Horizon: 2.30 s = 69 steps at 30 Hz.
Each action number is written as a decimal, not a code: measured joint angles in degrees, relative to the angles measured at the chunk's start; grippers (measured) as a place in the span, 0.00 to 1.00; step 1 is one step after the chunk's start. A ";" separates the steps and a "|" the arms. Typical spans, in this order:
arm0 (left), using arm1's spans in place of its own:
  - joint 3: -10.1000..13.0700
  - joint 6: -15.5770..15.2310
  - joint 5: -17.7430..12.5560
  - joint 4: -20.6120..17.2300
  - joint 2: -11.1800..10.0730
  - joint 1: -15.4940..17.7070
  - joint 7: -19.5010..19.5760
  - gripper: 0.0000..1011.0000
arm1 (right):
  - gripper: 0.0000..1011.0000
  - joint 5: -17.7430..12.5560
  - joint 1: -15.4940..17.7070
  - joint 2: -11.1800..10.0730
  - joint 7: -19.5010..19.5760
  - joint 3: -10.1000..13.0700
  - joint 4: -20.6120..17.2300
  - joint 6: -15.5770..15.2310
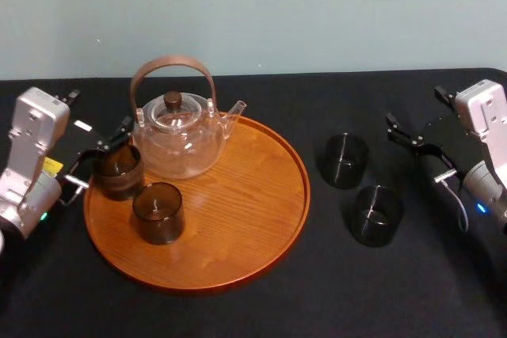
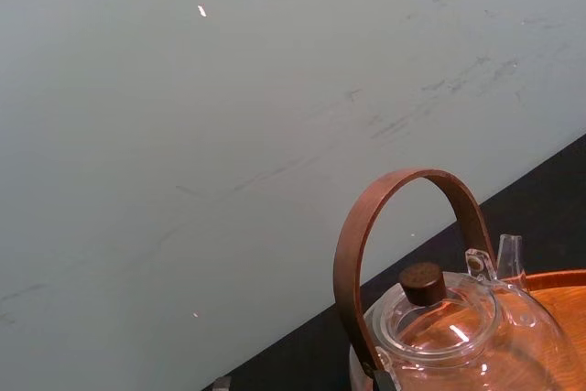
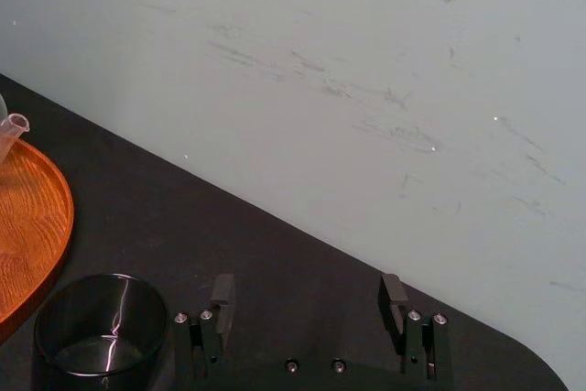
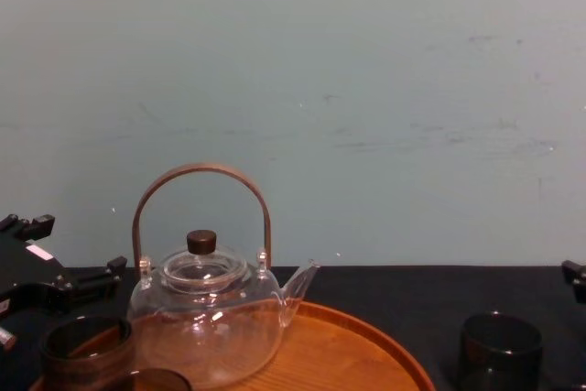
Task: Pick up the glass from the table and place it on the tray.
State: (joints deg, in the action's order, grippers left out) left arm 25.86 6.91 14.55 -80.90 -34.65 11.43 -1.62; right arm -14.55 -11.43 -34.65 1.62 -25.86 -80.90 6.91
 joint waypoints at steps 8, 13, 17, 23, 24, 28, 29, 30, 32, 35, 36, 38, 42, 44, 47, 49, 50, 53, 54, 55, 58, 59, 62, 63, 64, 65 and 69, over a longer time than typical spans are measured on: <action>0.00 0.00 0.00 0.00 0.00 0.00 0.00 0.99 | 0.99 0.00 0.00 0.00 0.00 0.00 0.00 0.00; 0.00 0.00 0.00 0.00 0.00 0.00 0.00 0.99 | 0.99 0.00 0.00 0.00 0.00 0.00 0.00 0.00; 0.00 0.00 0.00 0.00 0.00 0.00 0.00 0.99 | 0.99 0.00 0.00 0.00 0.00 0.00 0.00 0.00; 0.00 0.00 0.00 0.00 0.00 0.00 0.00 0.99 | 0.99 0.00 0.00 0.00 0.00 0.00 0.00 0.00; 0.00 0.00 0.00 0.00 0.00 0.00 0.00 0.99 | 0.99 0.00 0.00 0.00 0.00 0.00 0.00 0.00; 0.00 0.00 0.00 0.00 0.00 0.00 0.00 0.99 | 0.99 0.00 0.00 0.00 0.00 0.00 0.00 0.00; 0.00 0.00 0.00 0.00 0.00 0.00 0.00 0.99 | 0.99 0.00 0.00 0.00 0.00 0.00 0.00 0.00; 0.00 0.00 0.00 0.00 0.00 0.00 0.00 0.99 | 0.99 0.00 0.00 0.00 0.00 0.00 0.00 0.00; 0.00 0.00 0.00 -0.01 0.00 0.00 0.00 0.99 | 0.99 0.00 0.00 0.00 0.00 0.00 0.00 0.00; 0.00 0.00 0.00 0.00 0.00 0.00 0.00 0.99 | 0.99 0.00 0.00 0.00 0.00 0.00 0.00 0.00; 0.00 0.00 0.00 0.00 0.00 0.00 0.00 0.99 | 0.99 0.00 0.00 0.00 0.00 0.00 0.00 0.00; 0.00 0.00 0.00 0.00 0.00 0.00 0.00 0.99 | 0.99 0.00 0.00 0.00 0.00 0.00 0.00 0.00; 0.00 0.00 0.00 0.00 0.00 0.00 0.00 0.99 | 0.99 0.00 0.00 0.00 0.00 0.00 0.00 0.00; 0.00 0.00 0.00 0.00 0.00 0.00 0.00 0.99 | 0.99 0.00 0.00 0.00 0.00 0.00 0.00 0.00; 0.00 0.00 0.00 0.00 0.00 0.00 0.00 0.99 | 0.99 0.00 0.00 0.00 0.00 0.00 0.00 0.00; 0.00 0.00 0.00 0.00 0.00 0.00 0.00 0.99 | 0.99 0.00 0.00 0.00 0.00 0.00 0.00 0.00; 0.00 0.00 0.00 0.00 0.00 0.00 0.00 0.99 | 0.99 0.00 0.00 0.00 0.00 0.00 0.00 0.00; 0.00 0.00 0.00 0.00 0.00 0.00 0.00 0.99 | 0.99 0.00 0.00 0.00 0.00 0.00 0.00 0.00; 0.00 0.00 0.00 0.00 0.00 0.00 0.00 0.99 | 0.99 0.00 0.00 0.00 0.00 0.00 0.00 0.00; 0.00 0.00 0.00 0.00 0.00 0.00 0.00 0.99 | 0.99 0.00 0.02 0.03 -0.07 0.07 0.00 0.01; 0.00 0.00 0.00 0.00 0.00 0.00 0.00 0.99 | 0.99 -0.04 0.28 0.04 -0.78 0.48 -0.19 0.11; 0.00 0.00 0.00 0.00 0.00 0.00 0.00 0.99 | 0.99 -0.18 0.68 -0.13 -1.31 0.83 -0.69 0.18; 0.00 0.00 0.00 0.00 0.00 0.00 0.00 0.99 | 0.99 -0.60 1.89 -0.70 -2.19 1.62 -2.17 0.32; 0.00 0.00 0.00 0.00 0.00 0.00 0.00 0.99 | 0.99 -0.68 2.25 -0.89 -2.37 1.79 -2.60 0.36; 0.00 0.00 0.00 0.00 0.00 0.00 0.00 0.99 | 0.99 -0.77 2.60 -1.08 -2.52 1.96 -3.03 0.39; 0.00 0.00 0.00 0.00 0.00 0.00 0.00 0.99 | 0.99 -1.05 3.56 -1.60 -2.90 2.42 -4.21 0.39; 0.00 0.00 0.00 0.00 0.00 0.00 0.00 0.99 | 0.99 -1.59 6.33 -3.07 -3.56 3.74 -7.53 0.39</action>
State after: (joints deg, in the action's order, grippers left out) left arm 25.86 6.91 14.55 -80.90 -34.64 11.43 -1.62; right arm -16.14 -5.10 -37.72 -1.94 -22.12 -88.43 7.30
